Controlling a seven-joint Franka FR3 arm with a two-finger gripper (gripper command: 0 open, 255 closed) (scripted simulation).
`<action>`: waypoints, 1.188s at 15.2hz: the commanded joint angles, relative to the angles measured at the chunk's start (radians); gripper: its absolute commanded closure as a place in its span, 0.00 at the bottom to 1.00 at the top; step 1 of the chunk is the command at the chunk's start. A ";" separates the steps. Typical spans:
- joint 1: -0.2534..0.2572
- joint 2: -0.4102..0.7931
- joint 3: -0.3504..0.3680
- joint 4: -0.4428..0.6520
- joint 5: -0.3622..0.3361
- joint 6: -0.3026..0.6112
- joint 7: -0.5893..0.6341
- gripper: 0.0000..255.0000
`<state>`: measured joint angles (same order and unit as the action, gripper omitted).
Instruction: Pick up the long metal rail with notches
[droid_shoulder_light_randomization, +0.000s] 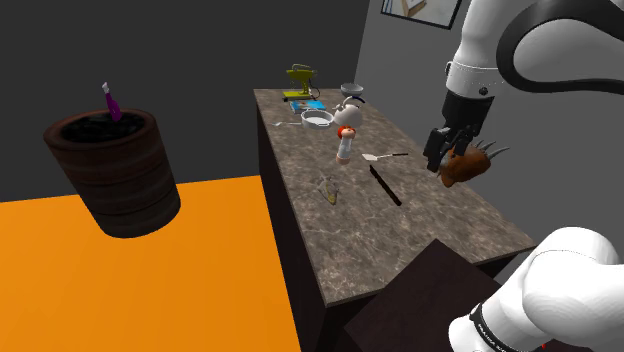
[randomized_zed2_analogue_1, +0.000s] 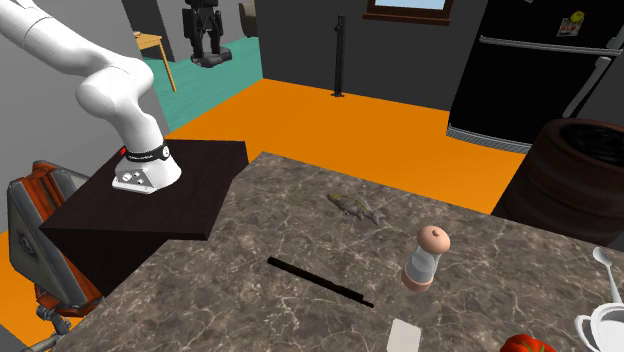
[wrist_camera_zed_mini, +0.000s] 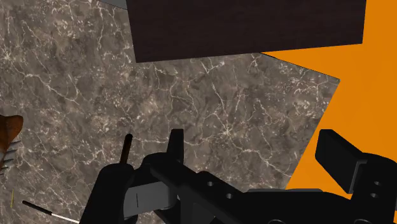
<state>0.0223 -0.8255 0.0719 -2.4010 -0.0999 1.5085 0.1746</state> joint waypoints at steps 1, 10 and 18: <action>0.000 0.000 0.000 0.000 0.000 0.000 0.000 0.00; -0.066 0.160 -0.131 -0.101 -0.067 0.314 -0.060 0.00; -0.110 0.396 -0.247 -0.094 -0.088 0.587 -0.120 0.00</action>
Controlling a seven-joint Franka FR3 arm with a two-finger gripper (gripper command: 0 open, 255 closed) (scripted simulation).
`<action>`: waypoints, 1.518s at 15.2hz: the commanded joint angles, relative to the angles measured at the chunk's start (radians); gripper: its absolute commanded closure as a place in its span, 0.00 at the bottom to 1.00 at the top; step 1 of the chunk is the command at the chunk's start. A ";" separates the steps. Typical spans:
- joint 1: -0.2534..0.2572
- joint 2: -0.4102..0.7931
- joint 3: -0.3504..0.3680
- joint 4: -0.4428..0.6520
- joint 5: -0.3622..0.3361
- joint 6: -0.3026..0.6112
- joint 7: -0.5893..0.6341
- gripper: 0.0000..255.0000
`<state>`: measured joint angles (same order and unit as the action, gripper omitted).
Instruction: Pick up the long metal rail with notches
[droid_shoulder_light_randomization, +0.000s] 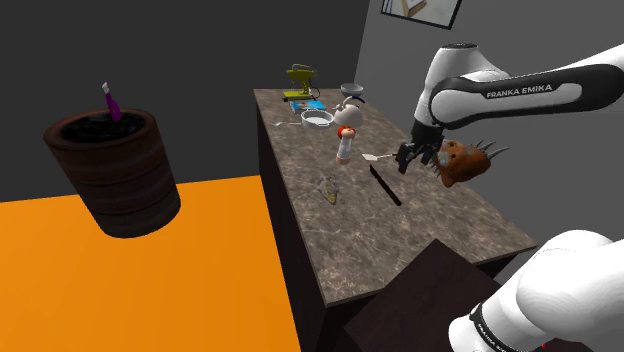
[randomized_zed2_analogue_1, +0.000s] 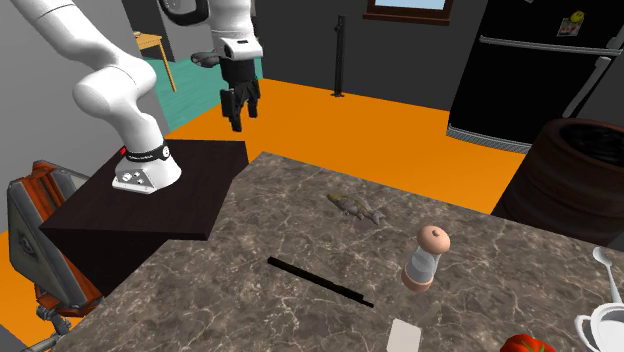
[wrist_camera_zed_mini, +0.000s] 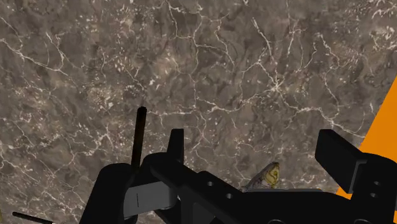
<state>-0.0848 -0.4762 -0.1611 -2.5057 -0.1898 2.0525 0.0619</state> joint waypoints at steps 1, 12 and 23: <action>-0.006 0.081 -0.028 0.018 0.004 0.075 -0.017 0.00; -0.033 0.496 -0.153 0.187 0.160 0.362 -0.190 0.00; -0.173 0.927 -0.110 0.518 0.446 0.464 -0.411 0.00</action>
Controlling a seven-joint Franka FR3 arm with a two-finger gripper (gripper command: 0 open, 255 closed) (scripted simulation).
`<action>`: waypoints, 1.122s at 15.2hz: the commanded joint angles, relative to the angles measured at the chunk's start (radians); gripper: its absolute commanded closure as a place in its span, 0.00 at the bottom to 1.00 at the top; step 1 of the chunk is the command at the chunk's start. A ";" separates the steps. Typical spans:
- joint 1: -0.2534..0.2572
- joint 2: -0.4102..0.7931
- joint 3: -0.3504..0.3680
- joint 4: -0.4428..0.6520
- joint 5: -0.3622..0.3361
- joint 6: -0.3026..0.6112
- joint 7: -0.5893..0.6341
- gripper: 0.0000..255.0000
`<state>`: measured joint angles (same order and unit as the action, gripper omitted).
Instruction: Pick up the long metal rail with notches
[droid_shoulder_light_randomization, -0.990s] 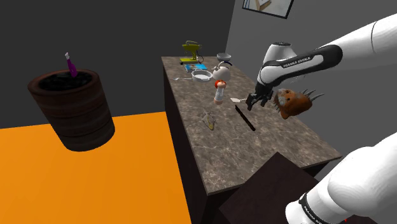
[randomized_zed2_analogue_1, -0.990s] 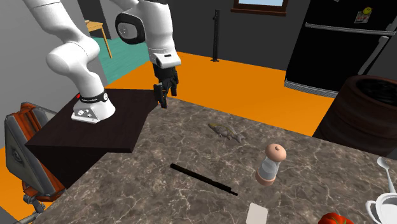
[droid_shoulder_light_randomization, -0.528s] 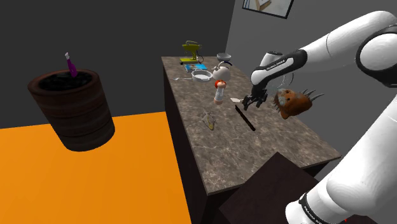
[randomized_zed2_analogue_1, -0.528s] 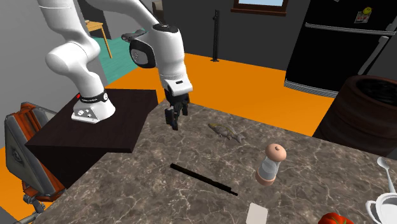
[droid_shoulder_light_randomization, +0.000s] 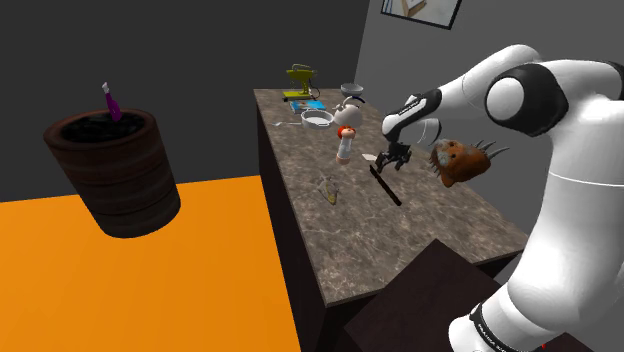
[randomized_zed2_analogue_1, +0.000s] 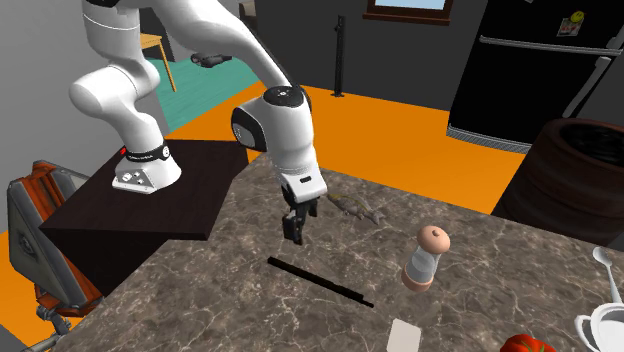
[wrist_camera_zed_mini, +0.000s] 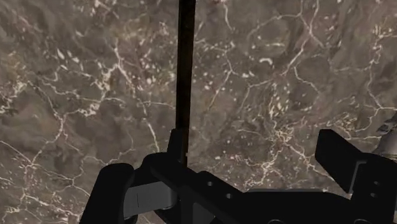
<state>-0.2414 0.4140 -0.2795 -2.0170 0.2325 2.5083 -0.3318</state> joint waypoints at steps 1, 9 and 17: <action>-0.034 0.075 0.018 0.067 0.041 0.009 -0.029 0.00; -0.158 0.375 0.078 0.410 0.129 -0.026 -0.077 0.00; -0.172 0.454 0.098 0.438 0.146 0.027 -0.092 0.00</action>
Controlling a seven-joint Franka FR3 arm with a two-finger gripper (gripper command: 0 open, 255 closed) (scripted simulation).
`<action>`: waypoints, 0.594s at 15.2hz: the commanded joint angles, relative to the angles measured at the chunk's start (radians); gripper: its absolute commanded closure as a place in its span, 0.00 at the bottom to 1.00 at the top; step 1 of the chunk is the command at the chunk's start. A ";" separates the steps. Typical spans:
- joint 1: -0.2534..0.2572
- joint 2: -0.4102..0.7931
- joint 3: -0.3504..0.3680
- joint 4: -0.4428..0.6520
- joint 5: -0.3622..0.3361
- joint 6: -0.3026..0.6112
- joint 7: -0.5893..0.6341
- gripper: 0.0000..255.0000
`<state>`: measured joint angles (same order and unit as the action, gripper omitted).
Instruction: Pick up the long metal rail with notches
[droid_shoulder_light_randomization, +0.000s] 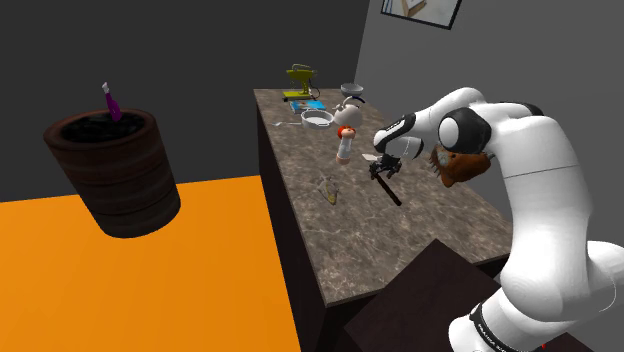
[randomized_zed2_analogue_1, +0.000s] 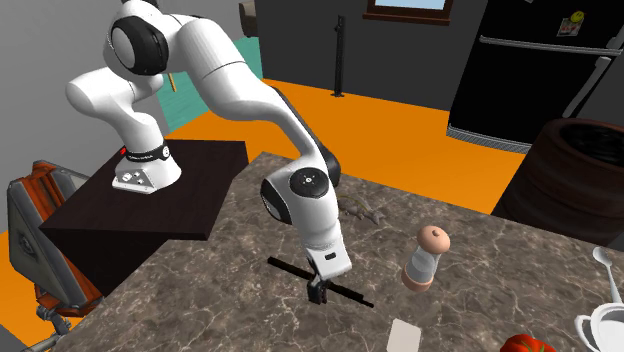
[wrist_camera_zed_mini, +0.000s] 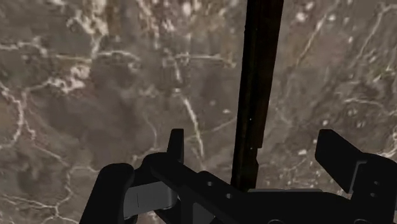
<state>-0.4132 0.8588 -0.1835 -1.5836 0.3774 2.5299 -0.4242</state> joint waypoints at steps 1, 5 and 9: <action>0.000 0.009 0.002 0.005 0.002 0.005 0.000 0.00; 0.000 0.010 0.002 0.009 0.001 0.002 0.001 1.00; 0.000 0.012 0.002 0.009 0.001 0.003 0.001 1.00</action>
<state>-0.4147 0.8683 -0.1828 -1.5729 0.3782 2.5324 -0.4234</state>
